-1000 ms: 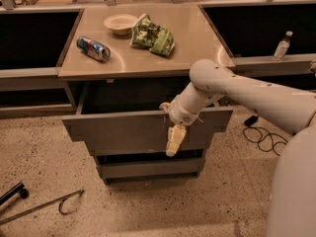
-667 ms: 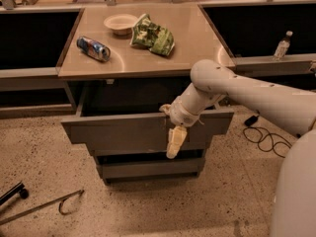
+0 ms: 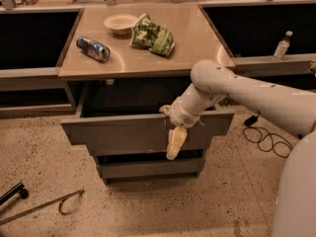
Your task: Open top drawer
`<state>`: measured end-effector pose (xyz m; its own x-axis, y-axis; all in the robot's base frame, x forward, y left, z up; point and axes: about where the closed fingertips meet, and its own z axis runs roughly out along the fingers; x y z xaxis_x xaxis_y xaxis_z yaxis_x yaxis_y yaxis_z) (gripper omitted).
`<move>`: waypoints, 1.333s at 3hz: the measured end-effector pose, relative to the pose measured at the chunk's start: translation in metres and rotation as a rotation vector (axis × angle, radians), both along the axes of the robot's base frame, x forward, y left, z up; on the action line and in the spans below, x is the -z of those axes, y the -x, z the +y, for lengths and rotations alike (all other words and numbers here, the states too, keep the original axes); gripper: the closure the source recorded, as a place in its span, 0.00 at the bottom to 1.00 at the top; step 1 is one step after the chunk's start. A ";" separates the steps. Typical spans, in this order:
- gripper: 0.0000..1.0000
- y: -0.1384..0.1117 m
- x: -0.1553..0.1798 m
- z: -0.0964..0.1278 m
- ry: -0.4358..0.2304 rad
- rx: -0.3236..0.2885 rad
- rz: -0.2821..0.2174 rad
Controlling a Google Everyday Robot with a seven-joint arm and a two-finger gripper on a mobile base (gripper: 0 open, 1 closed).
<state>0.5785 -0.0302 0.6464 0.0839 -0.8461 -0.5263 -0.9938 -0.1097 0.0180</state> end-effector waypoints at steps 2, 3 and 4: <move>0.00 0.051 -0.008 0.008 -0.062 0.018 0.066; 0.00 0.051 -0.007 0.008 -0.062 0.018 0.067; 0.00 0.053 -0.008 0.010 -0.062 0.009 0.082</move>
Offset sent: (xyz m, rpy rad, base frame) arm -0.1388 -0.0012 -0.0103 0.0876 0.2161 -0.0497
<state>0.5252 -0.0203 0.6541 0.0310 -0.8122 -0.5826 -0.9903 -0.1041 0.0924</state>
